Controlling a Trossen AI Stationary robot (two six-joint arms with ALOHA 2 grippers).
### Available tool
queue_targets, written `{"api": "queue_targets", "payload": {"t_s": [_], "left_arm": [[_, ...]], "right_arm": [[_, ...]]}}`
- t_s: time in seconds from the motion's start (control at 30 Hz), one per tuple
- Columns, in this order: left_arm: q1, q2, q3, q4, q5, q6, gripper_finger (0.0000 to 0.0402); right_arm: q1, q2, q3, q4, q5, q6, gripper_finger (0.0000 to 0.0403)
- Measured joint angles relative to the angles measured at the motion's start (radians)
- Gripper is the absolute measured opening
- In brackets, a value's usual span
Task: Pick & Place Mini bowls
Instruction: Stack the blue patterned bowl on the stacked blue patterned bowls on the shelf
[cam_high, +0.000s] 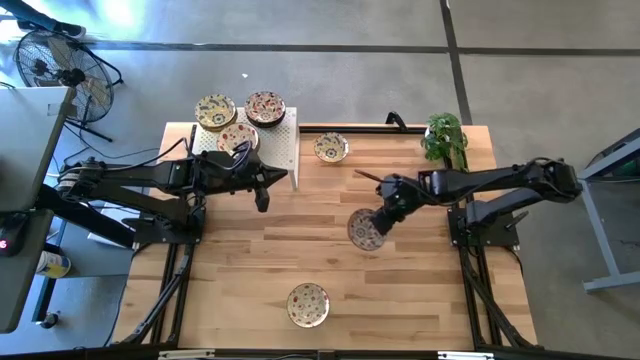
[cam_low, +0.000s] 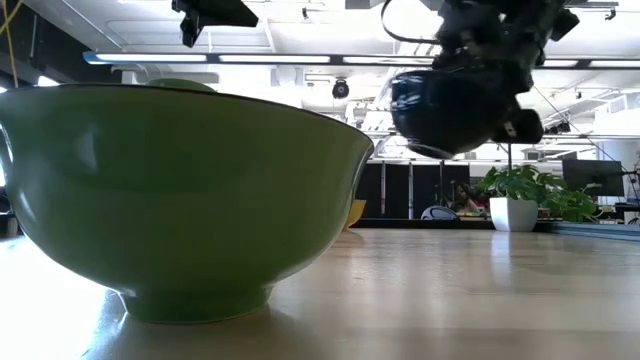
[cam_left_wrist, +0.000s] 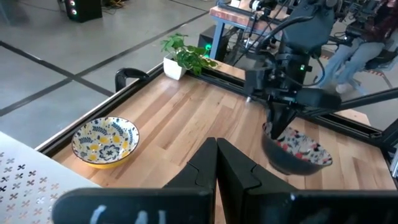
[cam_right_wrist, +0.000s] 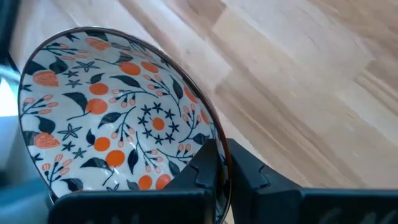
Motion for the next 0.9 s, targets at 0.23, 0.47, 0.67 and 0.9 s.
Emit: {"api": "queue_targets", "payload": {"t_s": [0.23, 0.47, 0.67, 0.9], "left_arm": [[0.000, 0.000, 0.000, 0.000, 0.000, 0.017, 0.0000], [0.000, 0.000, 0.000, 0.001, -0.001, 0.019, 0.0000], [0.000, 0.000, 0.000, 0.002, 0.024, 0.010, 0.0000], [0.000, 0.000, 0.000, 0.005, 0.024, 0.008, 0.0000]], "right_arm": [[0.010, 0.123, 0.000, 0.169, 0.026, 0.113, 0.0010], [0.024, 0.221, 0.000, 0.260, 0.039, 0.182, 0.0011], [0.023, 0.263, 0.000, 0.328, 0.081, 0.209, 0.0011], [0.023, 0.280, 0.023, 0.307, 0.120, 0.210, 0.0011]]}}
